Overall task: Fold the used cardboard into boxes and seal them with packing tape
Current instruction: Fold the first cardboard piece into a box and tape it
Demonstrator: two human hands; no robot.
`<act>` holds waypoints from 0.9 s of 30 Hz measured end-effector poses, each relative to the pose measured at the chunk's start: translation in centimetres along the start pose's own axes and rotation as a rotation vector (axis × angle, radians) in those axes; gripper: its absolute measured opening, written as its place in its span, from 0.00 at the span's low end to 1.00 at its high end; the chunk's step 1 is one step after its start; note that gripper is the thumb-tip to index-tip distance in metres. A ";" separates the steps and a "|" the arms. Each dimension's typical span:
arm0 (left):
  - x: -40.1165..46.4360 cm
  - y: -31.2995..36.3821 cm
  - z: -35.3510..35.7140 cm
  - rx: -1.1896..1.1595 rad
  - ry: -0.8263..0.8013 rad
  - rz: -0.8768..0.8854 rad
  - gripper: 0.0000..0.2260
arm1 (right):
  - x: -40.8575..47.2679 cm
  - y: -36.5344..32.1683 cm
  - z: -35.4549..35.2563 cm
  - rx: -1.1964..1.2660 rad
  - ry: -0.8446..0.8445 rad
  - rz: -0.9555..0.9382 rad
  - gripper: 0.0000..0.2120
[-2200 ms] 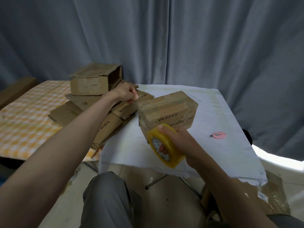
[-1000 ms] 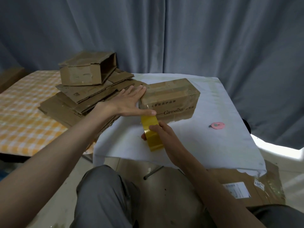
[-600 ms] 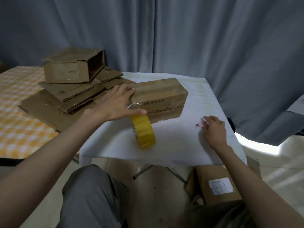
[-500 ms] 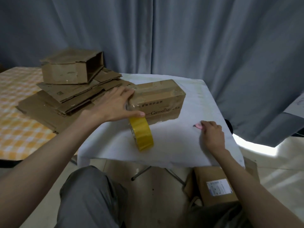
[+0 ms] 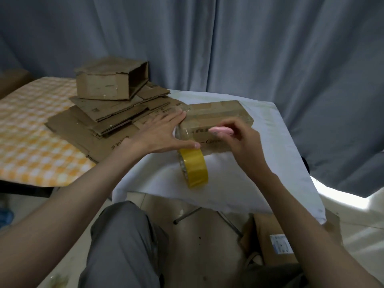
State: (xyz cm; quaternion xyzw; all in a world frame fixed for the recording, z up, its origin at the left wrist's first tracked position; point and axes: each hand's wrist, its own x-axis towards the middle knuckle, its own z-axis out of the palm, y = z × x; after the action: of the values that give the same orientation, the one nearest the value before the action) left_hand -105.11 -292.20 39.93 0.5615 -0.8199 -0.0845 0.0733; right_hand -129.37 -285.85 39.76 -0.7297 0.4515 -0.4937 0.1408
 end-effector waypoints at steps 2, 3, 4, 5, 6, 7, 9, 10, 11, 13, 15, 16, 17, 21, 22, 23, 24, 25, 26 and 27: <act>0.0 -0.1 0.1 0.001 0.007 0.004 0.58 | 1.3 -1.1 1.6 -0.004 -0.078 -0.071 0.08; 0.0 -0.1 0.1 -0.004 0.010 0.004 0.57 | 1.9 -1.3 2.4 -0.024 -0.112 -0.103 0.09; 0.0 -0.1 0.0 -0.010 0.012 0.005 0.57 | 2.3 -1.3 3.1 -0.043 -0.144 -0.130 0.09; 0.0 -0.1 -0.1 -0.015 0.013 0.007 0.57 | 2.7 -1.2 3.6 -0.057 -0.170 -0.152 0.08; 0.0 -0.2 -0.1 -0.017 0.012 0.010 0.57 | 2.9 -1.0 4.0 -0.067 -0.185 -0.167 0.07; 0.1 -0.2 -0.2 -0.017 0.010 0.012 0.58 | 3.1 -0.7 4.4 -0.072 -0.191 -0.172 0.07; 0.2 -0.3 -0.3 -0.016 0.010 0.014 0.59 | 3.4 -0.2 4.8 -0.081 -0.187 -0.169 0.07; 0.2 -0.3 -0.3 -0.017 0.011 0.015 0.59 | 3.4 0.1 4.9 -0.086 -0.184 -0.171 0.07; 0.3 -0.3 -0.2 -0.019 0.011 0.016 0.59 | 3.5 0.2 5.0 -0.093 -0.183 -0.176 0.07; 0.3 -0.5 -0.1 -0.025 0.016 0.018 0.59 | 3.7 0.3 5.2 -0.110 -0.184 -0.192 0.07; 0.4 -0.6 0.1 -0.030 0.023 0.021 0.58 | 3.9 0.4 5.2 -0.124 -0.190 -0.203 0.06; 0.5 -0.7 0.1 -0.028 0.024 0.024 0.58 | 3.9 0.4 5.2 -0.130 -0.192 -0.205 0.06; 0.5 -0.7 0.2 -0.026 0.023 0.025 0.58 | 3.9 0.4 5.2 -0.132 -0.195 -0.209 0.06; 0.6 -0.8 0.3 -0.032 0.024 0.035 0.58 | 3.9 0.4 5.2 -0.129 -0.217 -0.232 0.06; 0.6 -0.8 0.4 -0.033 0.024 0.039 0.58 | 3.9 0.3 5.2 -0.130 -0.219 -0.239 0.06; 0.7 -0.8 0.4 -0.033 0.024 0.042 0.58 | 4.0 0.3 5.2 -0.132 -0.221 -0.245 0.06; 0.7 -0.8 0.4 -0.032 0.024 0.044 0.57 | 4.0 0.3 5.2 -0.134 -0.223 -0.250 0.06; 0.7 -0.8 0.4 -0.030 0.025 0.047 0.57 | 4.1 0.2 5.3 -0.137 -0.228 -0.251 0.06; 0.8 -0.8 0.4 -0.028 0.025 0.047 0.57 | 4.2 0.2 5.3 -0.142 -0.236 -0.250 0.06; 0.8 -0.8 0.4 -0.026 0.025 0.046 0.57 | 4.2 0.1 5.3 -0.151 -0.243 -0.251 0.05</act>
State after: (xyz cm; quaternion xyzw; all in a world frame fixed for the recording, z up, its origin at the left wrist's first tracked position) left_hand -104.74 -293.20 39.39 0.5424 -0.8305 -0.0864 0.0931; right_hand -124.45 -290.53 39.68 -0.8432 0.3724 -0.3802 0.0766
